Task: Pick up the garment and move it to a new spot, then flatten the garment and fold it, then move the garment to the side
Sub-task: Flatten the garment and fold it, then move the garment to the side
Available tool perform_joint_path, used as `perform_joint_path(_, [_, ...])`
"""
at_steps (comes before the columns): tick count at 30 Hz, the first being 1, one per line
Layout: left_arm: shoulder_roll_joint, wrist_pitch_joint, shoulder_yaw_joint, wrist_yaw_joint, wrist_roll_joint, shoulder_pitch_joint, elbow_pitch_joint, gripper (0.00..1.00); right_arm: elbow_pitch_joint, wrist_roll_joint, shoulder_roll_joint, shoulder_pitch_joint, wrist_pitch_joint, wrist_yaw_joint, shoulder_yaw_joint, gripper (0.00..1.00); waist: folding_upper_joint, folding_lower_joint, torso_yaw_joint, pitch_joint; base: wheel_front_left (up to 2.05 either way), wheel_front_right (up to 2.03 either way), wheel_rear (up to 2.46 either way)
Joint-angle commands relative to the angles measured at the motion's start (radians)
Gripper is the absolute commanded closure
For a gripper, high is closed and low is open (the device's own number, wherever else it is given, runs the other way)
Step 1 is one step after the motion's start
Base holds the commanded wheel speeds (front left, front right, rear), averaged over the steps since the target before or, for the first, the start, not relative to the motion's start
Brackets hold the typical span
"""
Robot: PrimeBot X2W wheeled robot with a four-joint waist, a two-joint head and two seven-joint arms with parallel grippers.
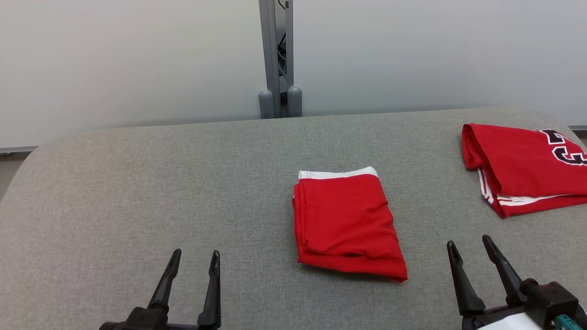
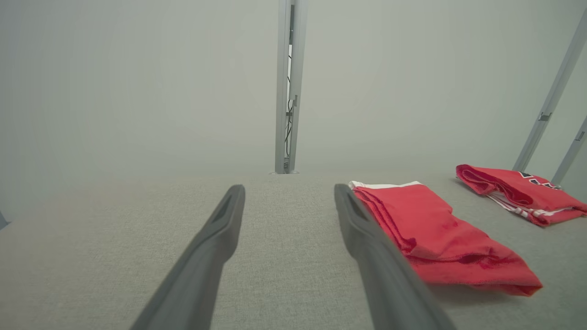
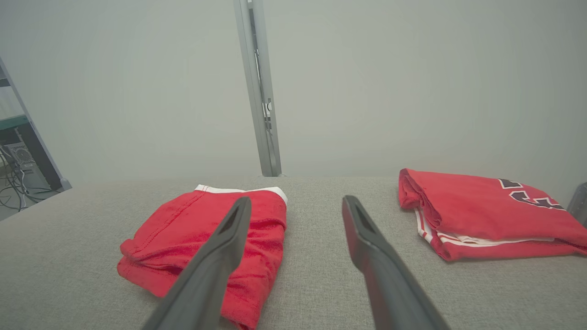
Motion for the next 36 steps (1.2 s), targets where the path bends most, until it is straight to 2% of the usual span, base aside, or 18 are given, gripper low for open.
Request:
perform_joint_path(1, [0.005,-0.004,0.008,-0.004,0.004,0.007,0.002,0.0,-0.003,-0.005,-0.001,0.007,-0.005,0.0,-0.003,0.0,0.0,0.0,0.001,-0.001,0.0,0.0,0.0])
perform_joint_path(11, [0.003,-0.004,0.029,-0.026,0.006,0.017,0.007,0.0,0.006,-0.007,0.01,0.011,-0.005,0.0,-0.004,0.0,0.0,0.0,0.007,-0.005,0.0,0.0,0.0])
perform_joint_path(20, [0.002,-0.004,0.022,-0.028,0.0,0.008,0.012,0.0,0.014,-0.006,0.017,0.005,-0.005,0.0,0.001,0.0,0.0,0.0,0.008,0.002,0.0,0.0,0.0])
perform_joint_path(26, [0.003,-0.004,0.014,-0.03,0.005,-0.007,0.014,0.0,0.099,0.043,0.008,-0.049,-0.005,0.0,0.033,0.0,0.0,0.0,0.019,0.017,0.0,0.0,0.0])
perform_joint_path(30, [0.003,-0.004,-0.008,-0.039,0.007,-0.024,0.02,0.0,0.208,0.157,0.014,-0.127,-0.005,0.0,0.043,0.0,0.0,0.0,0.041,0.038,0.0,0.0,0.0])
perform_joint_path(34, [0.002,-0.004,-0.023,-0.047,0.006,-0.047,0.017,0.0,0.334,0.372,0.005,-0.234,0.029,0.0,0.085,0.0,0.0,0.0,0.067,0.07,0.0,0.0,0.0])
perform_joint_path(35, [0.002,-0.004,-0.023,-0.047,0.006,-0.047,0.017,0.0,0.334,0.372,0.005,-0.234,0.029,0.0,0.085,0.0,0.0,0.0,0.067,0.07,0.0,0.0,0.0])
perform_joint_path(36, [0.003,-0.004,-0.026,-0.048,0.007,-0.051,0.016,0.0,0.356,0.427,-0.007,-0.259,0.044,0.0,0.096,0.0,0.0,0.0,0.074,0.079,0.0,0.0,0.0])
